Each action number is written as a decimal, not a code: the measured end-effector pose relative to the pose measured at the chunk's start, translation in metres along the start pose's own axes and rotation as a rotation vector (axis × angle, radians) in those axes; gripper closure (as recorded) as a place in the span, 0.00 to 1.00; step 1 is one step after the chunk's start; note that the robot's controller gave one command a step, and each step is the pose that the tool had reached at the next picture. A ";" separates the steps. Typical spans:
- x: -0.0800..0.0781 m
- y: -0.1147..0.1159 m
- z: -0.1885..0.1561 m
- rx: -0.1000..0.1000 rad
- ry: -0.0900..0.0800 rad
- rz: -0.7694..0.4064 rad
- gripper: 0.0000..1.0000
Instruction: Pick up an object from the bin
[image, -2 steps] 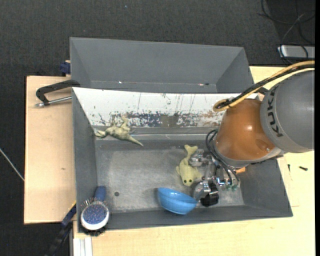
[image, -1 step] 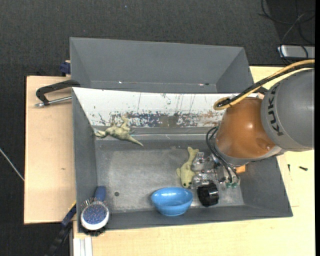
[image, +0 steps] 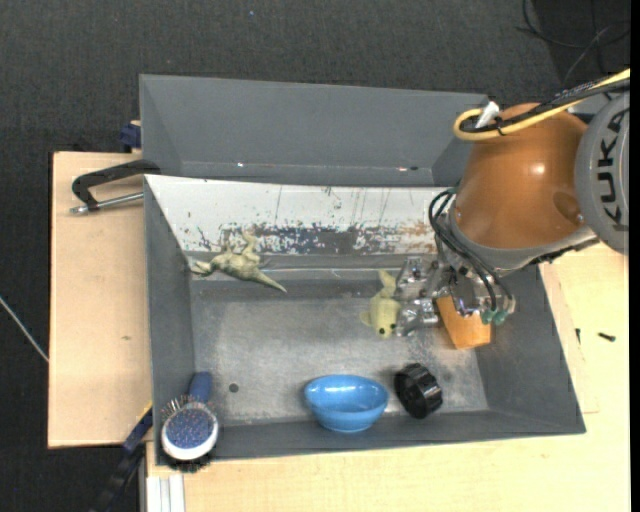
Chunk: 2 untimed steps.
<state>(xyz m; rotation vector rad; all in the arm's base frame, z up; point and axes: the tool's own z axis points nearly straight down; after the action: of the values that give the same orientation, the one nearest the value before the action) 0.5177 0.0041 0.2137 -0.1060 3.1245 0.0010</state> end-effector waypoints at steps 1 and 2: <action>0.002 0.000 0.005 0.000 0.010 0.001 0.00; -0.017 0.007 0.136 -0.004 0.019 -0.330 0.00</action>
Offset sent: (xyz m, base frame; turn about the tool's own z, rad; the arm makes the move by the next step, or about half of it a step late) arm 0.0000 0.0000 0.0000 0.0000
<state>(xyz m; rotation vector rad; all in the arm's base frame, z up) 0.5360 0.0126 0.0777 -0.6221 3.0832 0.0031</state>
